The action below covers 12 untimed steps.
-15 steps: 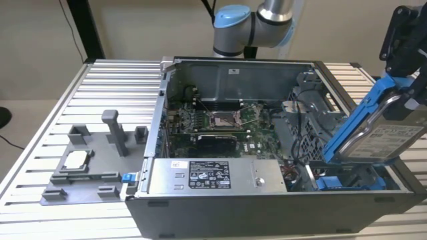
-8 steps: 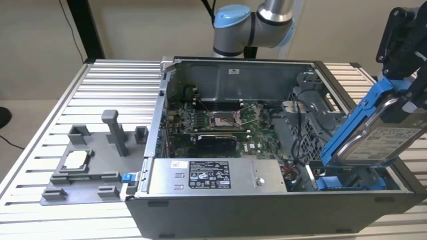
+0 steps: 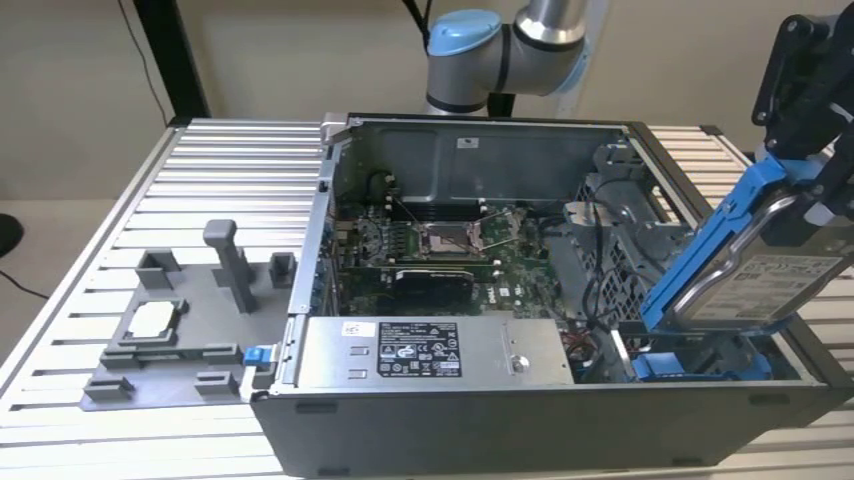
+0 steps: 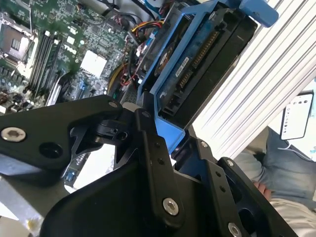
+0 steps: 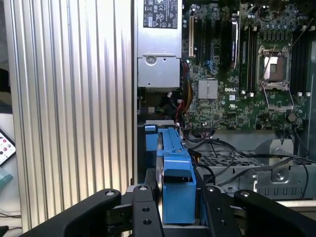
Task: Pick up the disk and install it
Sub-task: 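Pick up the disk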
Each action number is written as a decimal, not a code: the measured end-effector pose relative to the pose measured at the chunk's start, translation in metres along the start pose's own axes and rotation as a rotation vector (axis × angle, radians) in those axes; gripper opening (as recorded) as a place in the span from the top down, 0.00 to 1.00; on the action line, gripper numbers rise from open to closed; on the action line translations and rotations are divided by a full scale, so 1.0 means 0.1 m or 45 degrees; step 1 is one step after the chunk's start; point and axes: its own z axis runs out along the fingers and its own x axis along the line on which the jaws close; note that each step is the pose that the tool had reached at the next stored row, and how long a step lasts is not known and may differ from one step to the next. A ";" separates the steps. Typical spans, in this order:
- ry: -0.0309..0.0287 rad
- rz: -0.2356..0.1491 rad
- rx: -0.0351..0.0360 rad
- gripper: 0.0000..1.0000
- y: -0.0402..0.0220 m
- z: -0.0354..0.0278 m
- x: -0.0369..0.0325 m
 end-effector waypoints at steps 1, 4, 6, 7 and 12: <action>0.0001 0.000 0.0000 1.00 0.000 0.000 0.000; 0.0000 0.000 0.0000 1.00 0.000 0.007 0.001; 0.0001 0.000 -0.0001 1.00 0.000 0.019 0.001; -0.0001 0.000 0.0000 1.00 0.000 0.027 0.002; 0.0001 0.000 0.0000 1.00 -0.001 0.082 0.005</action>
